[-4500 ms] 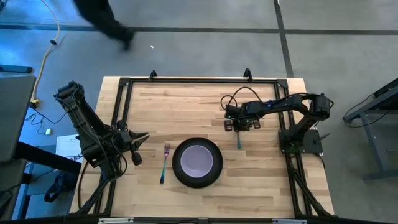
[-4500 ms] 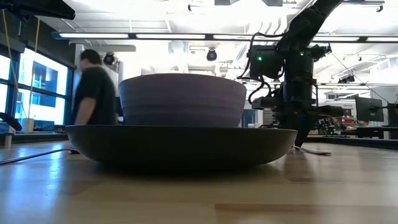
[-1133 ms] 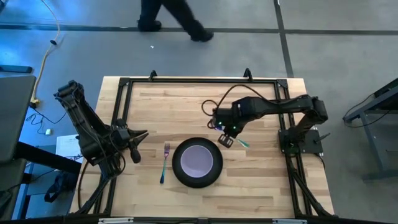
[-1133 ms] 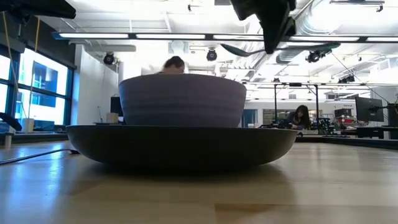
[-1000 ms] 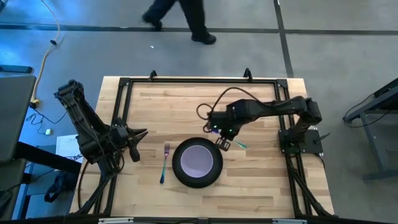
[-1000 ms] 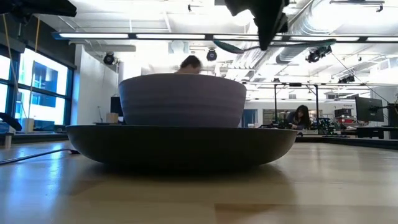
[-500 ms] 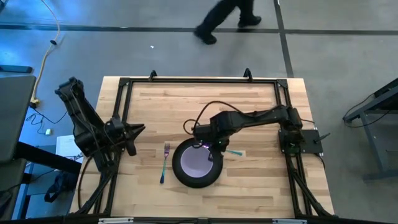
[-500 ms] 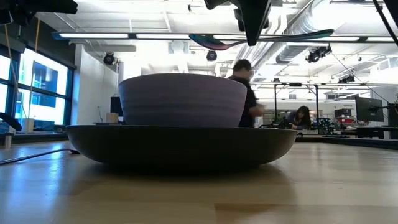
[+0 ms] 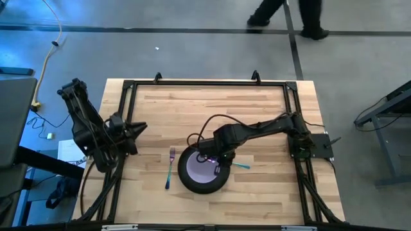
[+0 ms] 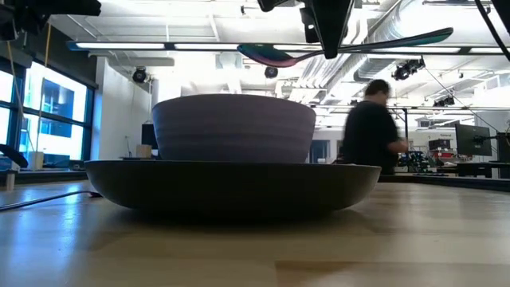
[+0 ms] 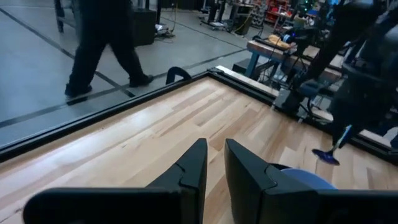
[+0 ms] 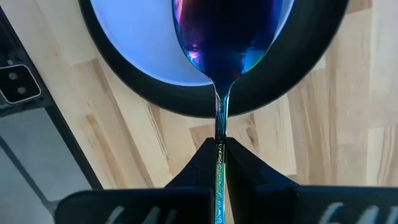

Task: Set table place
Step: Put the violet spoon into the violet bowl

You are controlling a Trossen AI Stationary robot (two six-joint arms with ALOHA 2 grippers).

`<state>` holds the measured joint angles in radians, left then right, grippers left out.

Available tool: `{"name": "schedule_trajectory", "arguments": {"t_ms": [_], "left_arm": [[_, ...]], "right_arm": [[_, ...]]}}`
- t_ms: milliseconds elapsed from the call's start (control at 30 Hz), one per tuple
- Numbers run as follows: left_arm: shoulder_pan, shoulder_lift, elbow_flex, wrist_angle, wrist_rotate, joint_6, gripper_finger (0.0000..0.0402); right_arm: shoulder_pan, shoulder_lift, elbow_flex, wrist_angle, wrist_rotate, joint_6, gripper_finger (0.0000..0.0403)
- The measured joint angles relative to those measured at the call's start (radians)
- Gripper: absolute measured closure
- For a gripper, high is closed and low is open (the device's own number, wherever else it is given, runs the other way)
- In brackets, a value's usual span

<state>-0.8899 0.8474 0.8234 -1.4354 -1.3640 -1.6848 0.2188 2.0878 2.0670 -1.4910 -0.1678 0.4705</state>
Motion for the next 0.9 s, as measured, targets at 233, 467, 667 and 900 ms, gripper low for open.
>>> {"name": "schedule_trajectory", "arguments": {"t_ms": [233,467,667,900], "left_arm": [[0.000,-0.024,0.000,-0.003,-0.005,0.000,0.0355],[0.000,-0.026,0.000,-0.004,-0.010,0.000,0.0355],[0.000,-0.026,0.000,-0.003,-0.027,-0.004,0.0355],[0.000,-0.026,0.000,-0.004,-0.048,-0.022,0.0355]], "right_arm": [[0.011,0.003,0.000,0.003,0.001,0.000,0.0403],[0.018,0.003,0.000,-0.027,0.000,-0.002,0.0403],[0.018,0.003,0.000,-0.029,-0.010,0.000,0.0403],[0.018,0.018,0.000,-0.029,-0.031,-0.018,0.0403]]}}
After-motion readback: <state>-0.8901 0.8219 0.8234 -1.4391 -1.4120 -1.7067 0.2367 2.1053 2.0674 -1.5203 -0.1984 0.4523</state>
